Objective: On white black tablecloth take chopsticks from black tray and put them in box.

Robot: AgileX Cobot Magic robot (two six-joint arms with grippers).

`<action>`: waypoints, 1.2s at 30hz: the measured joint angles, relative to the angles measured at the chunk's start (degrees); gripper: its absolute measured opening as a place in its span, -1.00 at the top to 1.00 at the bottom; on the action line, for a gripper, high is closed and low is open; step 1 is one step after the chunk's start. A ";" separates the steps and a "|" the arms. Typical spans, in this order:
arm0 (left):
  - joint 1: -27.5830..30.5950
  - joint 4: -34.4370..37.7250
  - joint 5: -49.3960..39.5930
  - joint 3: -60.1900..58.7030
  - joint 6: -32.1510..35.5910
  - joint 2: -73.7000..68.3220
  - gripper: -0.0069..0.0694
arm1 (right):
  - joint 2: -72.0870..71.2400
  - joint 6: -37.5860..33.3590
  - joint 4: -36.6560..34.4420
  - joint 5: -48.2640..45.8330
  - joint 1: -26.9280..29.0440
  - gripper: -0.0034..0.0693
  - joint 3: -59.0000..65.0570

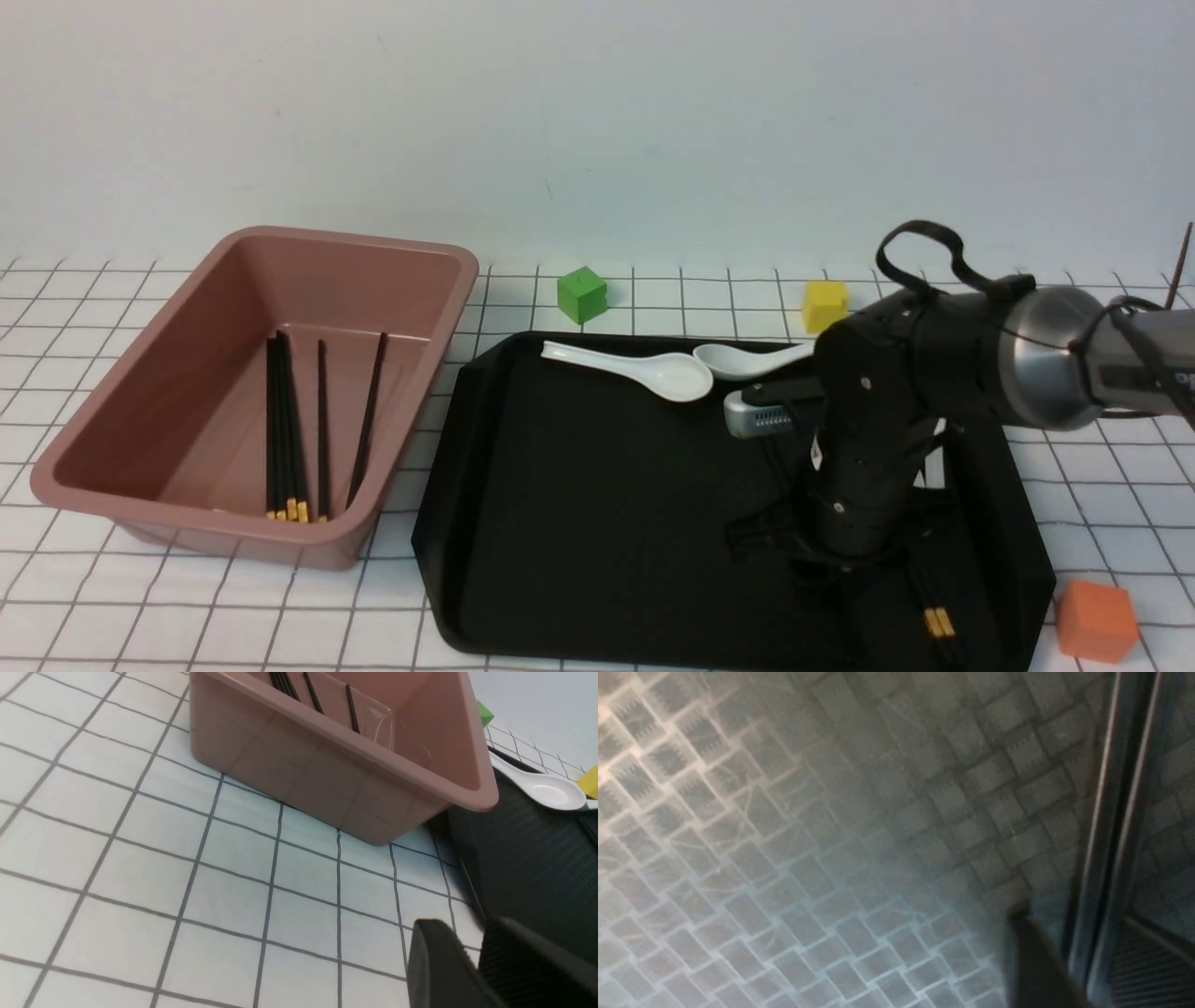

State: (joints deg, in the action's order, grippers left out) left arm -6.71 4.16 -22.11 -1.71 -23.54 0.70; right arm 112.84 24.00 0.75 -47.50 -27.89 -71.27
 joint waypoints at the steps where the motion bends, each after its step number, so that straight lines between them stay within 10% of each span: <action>1: 0.00 0.00 0.00 0.00 0.00 0.00 0.39 | 0.00 0.00 0.13 -0.24 0.00 0.46 0.00; 18: 0.00 0.00 0.00 0.00 0.00 0.00 0.35 | -15.02 0.07 -0.05 -12.63 -0.07 0.60 -1.47; 36: 0.00 0.00 0.00 0.00 0.00 0.00 0.33 | 13.64 -20.35 -24.08 30.96 -18.27 0.38 -38.38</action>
State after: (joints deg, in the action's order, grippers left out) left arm -6.71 4.16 -22.11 -1.71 -23.54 0.70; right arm 126.48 3.65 -23.32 -16.54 -46.17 -109.65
